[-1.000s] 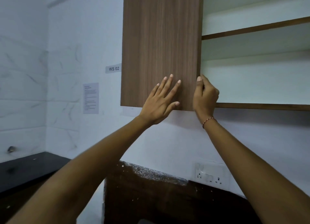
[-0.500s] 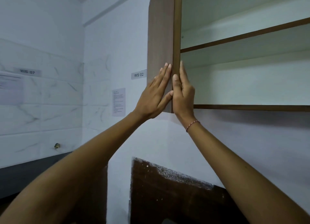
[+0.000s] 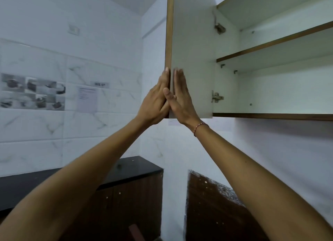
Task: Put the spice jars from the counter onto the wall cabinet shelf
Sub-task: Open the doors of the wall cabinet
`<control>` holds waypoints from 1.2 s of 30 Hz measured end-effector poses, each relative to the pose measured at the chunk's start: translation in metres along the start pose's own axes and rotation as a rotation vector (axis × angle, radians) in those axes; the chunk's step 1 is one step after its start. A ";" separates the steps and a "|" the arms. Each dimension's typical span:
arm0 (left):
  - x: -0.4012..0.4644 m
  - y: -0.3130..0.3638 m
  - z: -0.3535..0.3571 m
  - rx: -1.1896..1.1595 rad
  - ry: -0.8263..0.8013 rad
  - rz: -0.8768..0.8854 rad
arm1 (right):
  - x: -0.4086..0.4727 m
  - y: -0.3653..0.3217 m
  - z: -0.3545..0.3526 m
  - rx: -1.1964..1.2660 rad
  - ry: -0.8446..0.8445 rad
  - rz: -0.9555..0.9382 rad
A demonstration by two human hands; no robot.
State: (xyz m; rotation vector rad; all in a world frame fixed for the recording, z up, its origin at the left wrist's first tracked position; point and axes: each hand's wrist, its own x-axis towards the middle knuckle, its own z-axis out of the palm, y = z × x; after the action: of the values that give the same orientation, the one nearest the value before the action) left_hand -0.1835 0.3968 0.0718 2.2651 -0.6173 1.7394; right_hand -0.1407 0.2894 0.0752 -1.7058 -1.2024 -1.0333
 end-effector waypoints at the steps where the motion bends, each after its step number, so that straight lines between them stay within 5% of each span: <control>1: -0.003 -0.008 -0.005 0.031 -0.029 -0.018 | 0.002 0.003 0.010 -0.037 -0.023 -0.004; 14: -0.017 -0.101 -0.019 0.392 -0.244 -0.227 | 0.035 0.034 0.099 -0.272 -0.160 0.052; 22: -0.039 -0.145 -0.012 0.878 -0.416 -0.090 | 0.038 0.055 0.133 -0.467 -0.366 0.032; 36: -0.075 -0.121 0.031 0.834 -0.284 -0.146 | -0.013 0.069 0.120 -0.478 -0.218 -0.044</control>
State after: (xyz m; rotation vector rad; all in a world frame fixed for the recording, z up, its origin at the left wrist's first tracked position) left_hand -0.1176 0.5053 0.0009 3.0189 0.3196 1.8249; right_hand -0.0564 0.3791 0.0109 -2.2156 -1.1946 -1.2599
